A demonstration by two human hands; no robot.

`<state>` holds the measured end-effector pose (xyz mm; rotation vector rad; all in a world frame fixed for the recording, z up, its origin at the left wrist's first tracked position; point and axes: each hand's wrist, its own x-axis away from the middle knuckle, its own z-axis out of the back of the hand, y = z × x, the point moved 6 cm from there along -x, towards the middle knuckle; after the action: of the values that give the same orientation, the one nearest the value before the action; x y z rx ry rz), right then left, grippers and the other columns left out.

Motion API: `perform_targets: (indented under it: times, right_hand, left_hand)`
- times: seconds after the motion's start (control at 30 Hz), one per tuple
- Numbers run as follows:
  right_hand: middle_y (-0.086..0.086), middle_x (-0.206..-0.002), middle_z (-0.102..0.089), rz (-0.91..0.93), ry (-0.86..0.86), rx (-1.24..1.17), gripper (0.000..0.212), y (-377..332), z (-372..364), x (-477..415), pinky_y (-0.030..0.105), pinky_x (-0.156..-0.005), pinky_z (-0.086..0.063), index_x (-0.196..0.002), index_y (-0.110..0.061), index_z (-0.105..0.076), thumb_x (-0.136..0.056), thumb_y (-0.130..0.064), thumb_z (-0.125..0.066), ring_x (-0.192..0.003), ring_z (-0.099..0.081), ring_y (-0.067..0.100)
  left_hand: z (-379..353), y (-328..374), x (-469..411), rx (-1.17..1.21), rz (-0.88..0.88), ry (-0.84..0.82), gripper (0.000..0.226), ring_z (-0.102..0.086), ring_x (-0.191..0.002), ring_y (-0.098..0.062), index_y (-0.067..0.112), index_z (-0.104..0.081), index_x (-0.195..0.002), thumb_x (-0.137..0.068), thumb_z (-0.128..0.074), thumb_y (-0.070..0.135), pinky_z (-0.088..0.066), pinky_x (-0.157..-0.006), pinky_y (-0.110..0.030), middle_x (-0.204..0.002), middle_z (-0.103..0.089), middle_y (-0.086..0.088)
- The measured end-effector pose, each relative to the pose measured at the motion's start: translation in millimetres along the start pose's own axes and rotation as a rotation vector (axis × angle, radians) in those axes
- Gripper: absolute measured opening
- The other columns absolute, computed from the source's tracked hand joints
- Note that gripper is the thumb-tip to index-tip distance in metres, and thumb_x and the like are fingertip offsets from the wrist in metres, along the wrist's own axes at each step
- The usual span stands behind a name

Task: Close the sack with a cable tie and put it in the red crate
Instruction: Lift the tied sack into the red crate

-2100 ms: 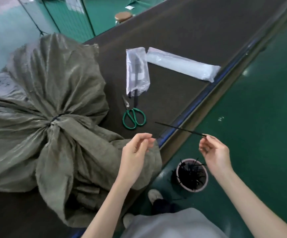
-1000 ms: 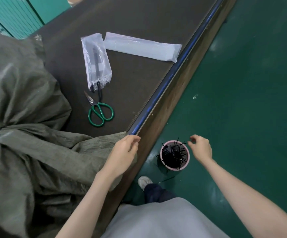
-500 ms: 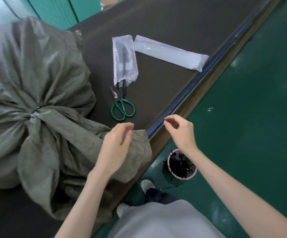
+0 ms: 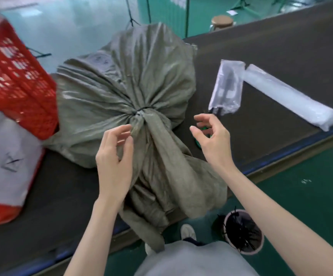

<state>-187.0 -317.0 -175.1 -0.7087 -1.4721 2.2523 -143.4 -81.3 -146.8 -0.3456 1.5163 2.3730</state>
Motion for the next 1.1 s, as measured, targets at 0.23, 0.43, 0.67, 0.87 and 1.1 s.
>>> perform_targets:
  times: [0.23,0.43,0.67,0.87,1.1]
  right_hand:
    - [-0.002,-0.122,-0.048,0.048,-0.053,0.034,0.049,-20,-44,-40,0.04,-0.101,-0.04,-0.121,-0.019,-0.049,-0.078,-0.03,-0.068,-0.116,-0.046,0.016]
    - [0.015,-0.151,-0.024,-0.041,-0.048,0.148,0.076,-16,-67,-84,0.048,-0.112,-0.017,-0.141,-0.012,-0.031,-0.08,-0.036,-0.07,-0.139,-0.021,0.032]
    - [0.012,-0.157,-0.015,-0.233,-0.019,0.033,0.099,-1,-90,-132,0.051,-0.115,-0.017,-0.148,-0.015,-0.012,-0.076,-0.043,-0.073,-0.144,-0.014,0.032]
    - [0.006,-0.138,-0.046,-0.388,-0.002,-0.263,0.102,20,-97,-141,0.043,-0.108,-0.04,-0.138,-0.031,-0.028,-0.055,-0.061,-0.077,-0.123,-0.049,0.022]
    - [0.0,-0.121,-0.063,-0.577,-0.003,-0.519,0.085,34,-103,-140,0.044,-0.099,-0.049,-0.126,-0.027,-0.052,-0.051,-0.057,-0.078,-0.109,-0.061,0.021]
  left_hand:
    - [53,-43,-15,-0.165,0.043,0.211,0.027,-0.056,-0.112,-0.023,0.012,-0.058,-0.12,-0.093,-0.054,0.009,-0.044,-0.1,-0.037,-0.118,-0.059,-0.009]
    - [74,-92,-46,-0.288,0.218,0.243,0.044,-0.042,-0.128,-0.028,0.006,-0.049,-0.133,-0.092,-0.06,0.019,-0.029,-0.109,-0.032,-0.134,-0.047,-0.016]
    - [69,-138,-72,-0.033,0.474,0.246,0.068,-0.042,-0.133,-0.023,0.012,-0.037,-0.143,-0.085,-0.069,0.027,-0.032,-0.116,-0.041,-0.143,-0.041,-0.011]
    - [55,-164,-58,0.363,0.669,0.304,0.05,-0.059,-0.118,-0.02,0.026,-0.058,-0.126,-0.08,-0.073,0.038,-0.044,-0.107,-0.046,-0.128,-0.063,-0.003]
    - [46,-171,-55,0.535,0.785,0.245,0.05,-0.064,-0.111,-0.02,0.029,-0.058,-0.129,-0.081,-0.072,0.039,-0.048,-0.1,-0.052,-0.122,-0.068,0.003]
